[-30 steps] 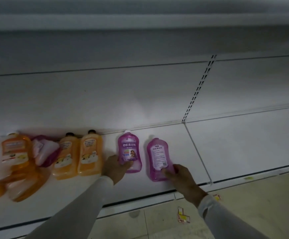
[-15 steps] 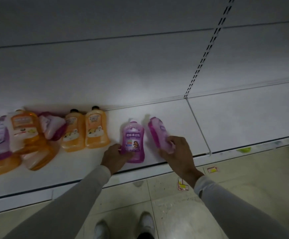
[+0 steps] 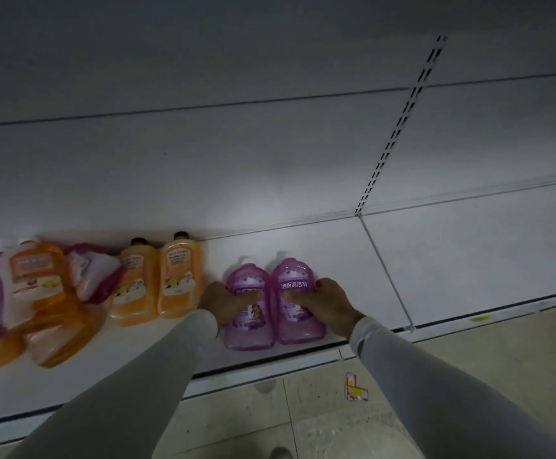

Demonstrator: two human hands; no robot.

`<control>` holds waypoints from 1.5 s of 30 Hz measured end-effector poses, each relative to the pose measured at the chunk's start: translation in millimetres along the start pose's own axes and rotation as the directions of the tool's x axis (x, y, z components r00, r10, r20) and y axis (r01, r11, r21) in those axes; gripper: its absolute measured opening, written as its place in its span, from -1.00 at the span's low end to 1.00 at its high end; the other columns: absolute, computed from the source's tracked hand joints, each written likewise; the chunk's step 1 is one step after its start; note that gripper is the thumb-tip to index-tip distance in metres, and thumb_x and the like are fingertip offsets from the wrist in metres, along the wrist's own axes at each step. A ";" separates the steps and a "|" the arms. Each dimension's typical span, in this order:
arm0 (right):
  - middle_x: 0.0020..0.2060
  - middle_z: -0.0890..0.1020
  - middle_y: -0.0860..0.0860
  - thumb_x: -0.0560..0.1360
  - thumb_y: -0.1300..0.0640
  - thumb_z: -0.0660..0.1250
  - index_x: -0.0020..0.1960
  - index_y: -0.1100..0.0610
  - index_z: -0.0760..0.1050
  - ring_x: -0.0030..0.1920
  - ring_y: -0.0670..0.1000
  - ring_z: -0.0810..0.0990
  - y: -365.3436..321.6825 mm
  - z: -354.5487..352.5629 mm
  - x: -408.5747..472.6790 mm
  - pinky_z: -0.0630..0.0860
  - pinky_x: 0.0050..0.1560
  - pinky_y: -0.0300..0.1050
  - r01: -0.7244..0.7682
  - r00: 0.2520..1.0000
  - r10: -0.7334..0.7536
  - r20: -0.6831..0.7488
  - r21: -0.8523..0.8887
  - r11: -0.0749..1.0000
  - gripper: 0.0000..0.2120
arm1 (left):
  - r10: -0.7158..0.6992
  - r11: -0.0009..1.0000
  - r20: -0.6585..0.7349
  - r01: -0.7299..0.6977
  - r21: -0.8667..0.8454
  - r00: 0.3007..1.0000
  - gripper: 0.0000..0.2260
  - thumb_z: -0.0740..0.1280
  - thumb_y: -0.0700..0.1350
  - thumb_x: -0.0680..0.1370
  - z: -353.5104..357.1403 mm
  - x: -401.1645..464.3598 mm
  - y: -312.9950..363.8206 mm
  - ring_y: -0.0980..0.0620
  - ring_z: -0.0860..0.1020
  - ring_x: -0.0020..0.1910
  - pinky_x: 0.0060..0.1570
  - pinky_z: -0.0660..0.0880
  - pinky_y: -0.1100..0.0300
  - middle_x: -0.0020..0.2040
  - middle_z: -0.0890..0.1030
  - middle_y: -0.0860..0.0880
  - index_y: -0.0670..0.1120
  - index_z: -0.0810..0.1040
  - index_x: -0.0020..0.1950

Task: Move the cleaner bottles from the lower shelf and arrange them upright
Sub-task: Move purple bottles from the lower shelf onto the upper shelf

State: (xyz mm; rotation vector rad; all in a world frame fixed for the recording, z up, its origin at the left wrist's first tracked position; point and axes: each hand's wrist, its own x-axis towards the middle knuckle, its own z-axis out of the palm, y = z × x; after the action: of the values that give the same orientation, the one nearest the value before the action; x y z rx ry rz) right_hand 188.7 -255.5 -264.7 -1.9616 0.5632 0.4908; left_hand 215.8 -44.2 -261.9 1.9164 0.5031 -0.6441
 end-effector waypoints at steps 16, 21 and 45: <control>-0.01 0.60 -0.09 0.20 0.17 0.65 0.11 -0.02 0.38 0.01 -0.04 0.63 -46.9 -7.1 -96.0 0.59 -0.05 -0.13 0.301 0.947 -0.308 0.089 0.087 0.950 -0.38 | 0.336 0.940 -0.062 -0.339 -0.038 0.940 -0.37 0.62 -0.11 0.25 -66.4 -106.4 -7.9 0.02 0.63 -0.01 -0.03 0.62 0.06 0.05 0.63 -0.02 -0.08 0.42 0.22; -0.03 0.59 -0.10 0.20 0.23 0.65 0.13 0.03 0.36 -0.05 -0.06 0.61 -102.4 -14.5 -176.3 0.56 -0.12 -0.24 0.427 0.904 -0.426 -0.038 0.100 0.899 -0.36 | 0.487 0.872 -0.111 -0.488 0.016 0.866 -0.40 0.63 -0.12 0.24 -125.8 -174.6 2.4 0.06 0.63 -0.02 -0.07 0.60 0.17 0.02 0.63 0.02 -0.04 0.43 0.19; 0.02 0.63 -0.05 0.24 0.09 0.62 0.20 0.03 0.40 -0.03 -0.05 0.66 -401.3 -1.9 -463.4 0.65 -0.07 -0.09 0.878 0.478 -0.878 -0.012 0.000 0.478 -0.38 | 0.756 0.548 -0.467 -0.834 0.067 0.459 -0.35 0.65 0.00 0.18 -412.0 -472.9 94.5 0.06 0.66 -0.01 -0.01 0.63 0.00 0.04 0.66 0.00 -0.02 0.47 0.18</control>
State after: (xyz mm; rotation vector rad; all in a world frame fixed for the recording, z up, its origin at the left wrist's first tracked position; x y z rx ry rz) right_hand 46.1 -17.3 281.8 -1.9429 -0.5027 -0.2028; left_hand -4.0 264.6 246.6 1.8506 -0.1318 0.4867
